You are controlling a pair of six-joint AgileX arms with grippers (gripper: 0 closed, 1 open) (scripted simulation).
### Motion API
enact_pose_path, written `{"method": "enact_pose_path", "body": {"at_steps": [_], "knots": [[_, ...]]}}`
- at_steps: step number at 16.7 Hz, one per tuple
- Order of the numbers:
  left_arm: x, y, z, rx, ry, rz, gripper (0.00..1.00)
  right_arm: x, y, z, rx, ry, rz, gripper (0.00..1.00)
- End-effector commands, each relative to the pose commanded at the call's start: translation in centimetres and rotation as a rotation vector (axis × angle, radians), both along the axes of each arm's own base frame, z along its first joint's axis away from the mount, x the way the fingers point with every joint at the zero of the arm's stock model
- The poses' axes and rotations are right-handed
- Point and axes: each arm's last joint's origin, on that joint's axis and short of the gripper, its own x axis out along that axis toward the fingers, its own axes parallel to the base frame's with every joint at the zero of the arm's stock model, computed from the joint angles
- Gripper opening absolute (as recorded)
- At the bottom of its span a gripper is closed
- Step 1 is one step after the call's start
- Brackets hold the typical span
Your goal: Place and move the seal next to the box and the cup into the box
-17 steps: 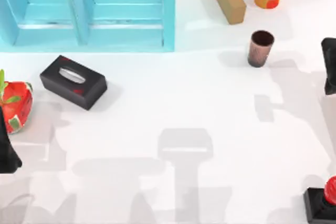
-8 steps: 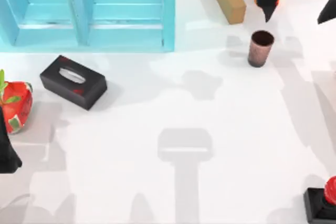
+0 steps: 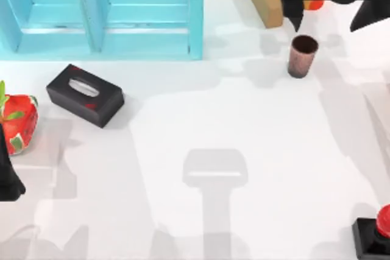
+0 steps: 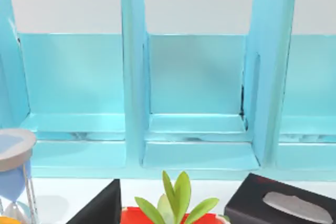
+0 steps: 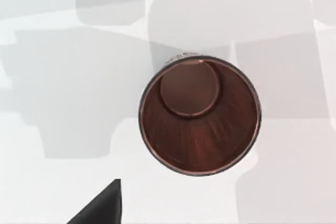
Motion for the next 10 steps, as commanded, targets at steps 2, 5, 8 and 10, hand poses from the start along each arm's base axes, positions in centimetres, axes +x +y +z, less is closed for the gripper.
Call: {"method": "enact_pose_path", "body": {"at_steps": [2, 5, 8, 10], "knots": [[0.0, 0.0, 0.0, 0.0, 0.0, 0.0, 1.0, 0.0, 0.0, 0.0, 0.0, 0.0, 0.0, 1.0], [0.0, 0.0, 0.0, 0.0, 0.0, 0.0, 1.0, 0.1, 0.2, -0.5, 0.0, 0.002, 0.003, 1.0], [0.0, 0.0, 0.0, 0.0, 0.0, 0.0, 1.0, 0.7, 0.1, -2.5, 0.0, 0.0, 0.0, 1.0], [0.0, 0.0, 0.0, 0.0, 0.0, 0.0, 1.0, 1.1, 0.1, -4.3, 0.0, 0.0, 0.0, 1.0]]}}
